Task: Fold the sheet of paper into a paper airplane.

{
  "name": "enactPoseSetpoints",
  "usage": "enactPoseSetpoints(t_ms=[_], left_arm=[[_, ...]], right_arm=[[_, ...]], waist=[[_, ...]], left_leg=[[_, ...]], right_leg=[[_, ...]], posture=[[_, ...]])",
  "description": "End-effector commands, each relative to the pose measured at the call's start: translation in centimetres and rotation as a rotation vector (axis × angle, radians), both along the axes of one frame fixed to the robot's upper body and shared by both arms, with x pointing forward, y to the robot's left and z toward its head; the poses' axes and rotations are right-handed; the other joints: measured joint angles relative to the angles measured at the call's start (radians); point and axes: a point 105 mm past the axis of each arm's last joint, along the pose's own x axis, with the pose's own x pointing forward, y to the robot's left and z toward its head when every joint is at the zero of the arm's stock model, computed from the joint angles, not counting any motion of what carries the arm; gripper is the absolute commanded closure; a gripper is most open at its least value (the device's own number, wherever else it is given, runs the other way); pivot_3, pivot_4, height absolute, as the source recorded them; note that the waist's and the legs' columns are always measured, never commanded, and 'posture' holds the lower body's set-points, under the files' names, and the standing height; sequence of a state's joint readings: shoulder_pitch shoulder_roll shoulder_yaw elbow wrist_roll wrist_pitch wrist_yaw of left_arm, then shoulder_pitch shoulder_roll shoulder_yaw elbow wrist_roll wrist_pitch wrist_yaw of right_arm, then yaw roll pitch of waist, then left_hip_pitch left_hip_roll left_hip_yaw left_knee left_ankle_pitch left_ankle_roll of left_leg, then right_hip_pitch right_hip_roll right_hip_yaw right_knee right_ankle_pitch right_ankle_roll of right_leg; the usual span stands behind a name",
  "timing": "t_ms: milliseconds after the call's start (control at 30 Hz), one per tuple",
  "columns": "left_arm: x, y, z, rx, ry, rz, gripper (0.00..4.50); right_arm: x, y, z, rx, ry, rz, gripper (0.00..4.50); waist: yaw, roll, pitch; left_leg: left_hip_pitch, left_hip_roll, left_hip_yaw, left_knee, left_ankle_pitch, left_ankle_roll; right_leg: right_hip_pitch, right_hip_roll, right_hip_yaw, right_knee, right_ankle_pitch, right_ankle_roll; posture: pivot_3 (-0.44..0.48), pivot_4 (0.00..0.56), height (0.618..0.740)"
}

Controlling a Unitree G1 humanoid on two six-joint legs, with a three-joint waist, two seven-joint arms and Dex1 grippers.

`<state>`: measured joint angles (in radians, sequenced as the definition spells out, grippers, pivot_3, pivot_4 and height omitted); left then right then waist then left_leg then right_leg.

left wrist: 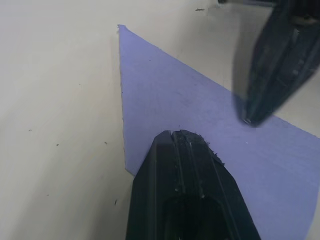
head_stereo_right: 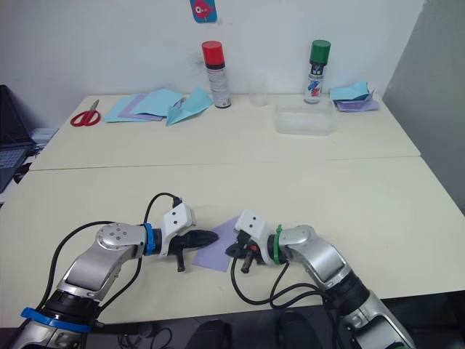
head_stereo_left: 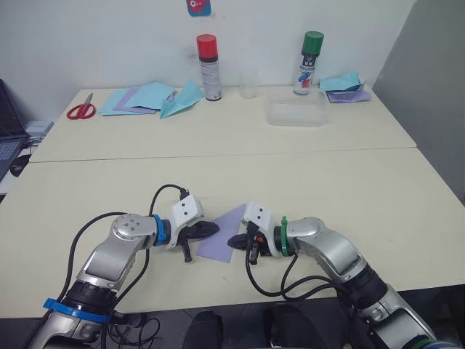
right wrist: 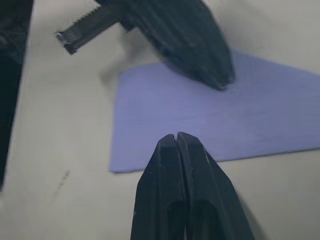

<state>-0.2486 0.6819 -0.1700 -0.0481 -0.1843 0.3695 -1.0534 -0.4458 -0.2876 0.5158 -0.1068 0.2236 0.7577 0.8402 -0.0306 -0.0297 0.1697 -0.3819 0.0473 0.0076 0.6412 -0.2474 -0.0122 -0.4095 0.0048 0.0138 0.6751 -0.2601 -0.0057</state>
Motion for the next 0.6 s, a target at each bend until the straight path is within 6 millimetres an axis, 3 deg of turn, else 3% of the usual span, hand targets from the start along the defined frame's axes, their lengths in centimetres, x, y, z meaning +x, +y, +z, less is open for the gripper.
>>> enactPoseSetpoints(t_ms=[33, 267, 533, 600], left_arm=[[-1.2, 0.5, -2.0, 0.049, 0.090, 0.004, 4.50], [-1.5, 0.6, -2.2, 0.052, 0.096, 0.001, 4.50], [-1.1, 0.4, -2.1, 0.048, 0.086, -0.001, 4.50], [-1.1, 0.4, -2.1, 0.049, 0.084, -0.001, 4.50]], right_arm=[[-2.4, 0.1, -1.1, -0.023, 0.132, 0.093, 4.47], [-3.5, -1.7, -0.4, -0.035, 0.208, 0.152, 4.47], [0.3, -2.6, 2.7, 0.088, 0.228, -0.094, 4.47], [0.7, -2.8, 3.3, 0.122, 0.295, -0.153, 4.09]], waist=[[0.000, 0.000, 0.000], [0.000, 0.000, 0.000], [0.000, 0.000, 0.000], [0.000, 0.000, 0.000]], left_leg=[[0.000, 0.000, 0.000, 0.000, 0.000, 0.000], [0.000, 0.000, 0.000, -0.003, 0.000, 0.000], [0.000, 0.000, 0.000, -0.004, 0.000, 0.000], [0.000, 0.000, 0.000, -0.004, 0.000, 0.000]], right_leg=[[0.000, 0.000, 0.000, 0.000, 0.000, 0.000], [0.000, 0.000, 0.000, -0.002, -0.002, -0.002], [0.000, 0.000, 0.000, -0.002, -0.002, -0.002], [-0.001, -0.001, 0.000, -0.002, -0.002, -0.002]], posture=[[0.000, 0.150, 0.740], [0.000, 0.150, 0.740], [0.000, 0.150, 0.740], [0.000, 0.150, 0.740]])
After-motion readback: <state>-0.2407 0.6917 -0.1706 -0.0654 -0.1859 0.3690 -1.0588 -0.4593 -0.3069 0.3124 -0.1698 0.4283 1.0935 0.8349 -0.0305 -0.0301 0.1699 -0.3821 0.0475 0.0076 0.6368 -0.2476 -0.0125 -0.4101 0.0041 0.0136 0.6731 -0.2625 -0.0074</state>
